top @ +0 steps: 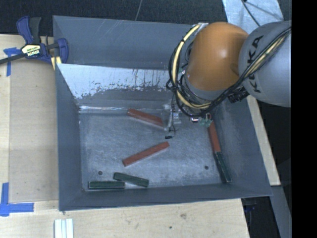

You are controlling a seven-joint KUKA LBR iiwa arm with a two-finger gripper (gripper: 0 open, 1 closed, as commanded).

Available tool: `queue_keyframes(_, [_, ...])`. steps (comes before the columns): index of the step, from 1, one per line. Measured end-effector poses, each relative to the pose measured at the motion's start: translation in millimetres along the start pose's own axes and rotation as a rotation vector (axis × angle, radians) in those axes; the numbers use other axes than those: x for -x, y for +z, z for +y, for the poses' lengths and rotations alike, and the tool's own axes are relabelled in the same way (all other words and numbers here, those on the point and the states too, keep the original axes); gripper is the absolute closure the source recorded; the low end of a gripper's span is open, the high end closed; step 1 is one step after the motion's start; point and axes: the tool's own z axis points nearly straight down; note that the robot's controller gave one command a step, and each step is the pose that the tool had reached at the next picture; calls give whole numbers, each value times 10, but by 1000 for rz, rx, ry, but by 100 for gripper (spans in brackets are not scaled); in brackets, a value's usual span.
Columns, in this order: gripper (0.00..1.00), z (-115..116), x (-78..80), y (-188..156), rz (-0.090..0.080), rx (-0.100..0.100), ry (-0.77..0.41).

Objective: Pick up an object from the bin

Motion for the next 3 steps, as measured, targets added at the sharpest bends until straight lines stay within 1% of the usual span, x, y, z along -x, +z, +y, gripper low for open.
queue_keyframes(1, [100, -5, -39, 480, 8, 0, 14])
queue_keyframes(2, [100, -144, 232, 124, 7, 0, -51])
queue_keyframes(3, [100, 118, 131, 154, -5, 1, -92])
